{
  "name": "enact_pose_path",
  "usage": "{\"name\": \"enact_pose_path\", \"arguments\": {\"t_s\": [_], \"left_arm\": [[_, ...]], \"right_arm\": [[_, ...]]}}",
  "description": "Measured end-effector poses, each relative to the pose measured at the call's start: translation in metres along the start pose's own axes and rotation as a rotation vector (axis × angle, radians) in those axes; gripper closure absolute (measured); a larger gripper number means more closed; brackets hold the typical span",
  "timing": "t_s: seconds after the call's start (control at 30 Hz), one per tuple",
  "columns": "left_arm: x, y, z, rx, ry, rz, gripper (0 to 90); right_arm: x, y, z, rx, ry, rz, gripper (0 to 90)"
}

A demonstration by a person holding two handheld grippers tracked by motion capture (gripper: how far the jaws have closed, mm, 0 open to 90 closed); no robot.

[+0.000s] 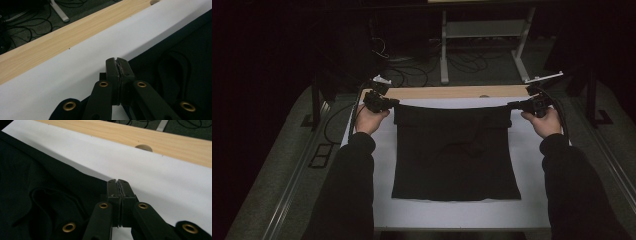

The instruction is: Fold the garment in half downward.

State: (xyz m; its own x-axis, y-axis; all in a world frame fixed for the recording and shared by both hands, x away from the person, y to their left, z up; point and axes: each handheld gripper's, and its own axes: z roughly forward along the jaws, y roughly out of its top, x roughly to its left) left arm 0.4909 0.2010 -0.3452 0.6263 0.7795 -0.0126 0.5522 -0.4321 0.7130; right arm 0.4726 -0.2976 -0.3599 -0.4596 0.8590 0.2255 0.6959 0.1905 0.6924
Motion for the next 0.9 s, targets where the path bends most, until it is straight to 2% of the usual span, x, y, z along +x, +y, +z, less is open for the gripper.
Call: {"name": "enact_pose_path", "arguments": {"t_s": [0.1,0.23,0.47,0.53,0.9], "left_arm": [[0.001,-0.001,0.004,0.002,0.002,-0.012,87.8],[0.002,-0.002,0.006,0.003,0.006,-0.018,87.8],[0.003,-0.006,0.015,0.019,0.006,-0.031,87.6],[0.003,-0.007,0.017,0.024,0.007,-0.035,87.6],[0.003,-0.015,0.029,0.046,0.006,-0.044,87.4]], "right_arm": [[0.0,0.004,0.003,0.007,-0.008,-0.014,87.4],[0.0,0.006,0.009,0.017,-0.014,-0.008,87.4],[-0.003,0.002,0.023,0.041,-0.022,0.015,87.4],[-0.004,0.002,0.026,0.047,-0.026,0.006,87.4],[-0.007,-0.002,0.036,0.069,-0.018,0.018,86.8]]}}
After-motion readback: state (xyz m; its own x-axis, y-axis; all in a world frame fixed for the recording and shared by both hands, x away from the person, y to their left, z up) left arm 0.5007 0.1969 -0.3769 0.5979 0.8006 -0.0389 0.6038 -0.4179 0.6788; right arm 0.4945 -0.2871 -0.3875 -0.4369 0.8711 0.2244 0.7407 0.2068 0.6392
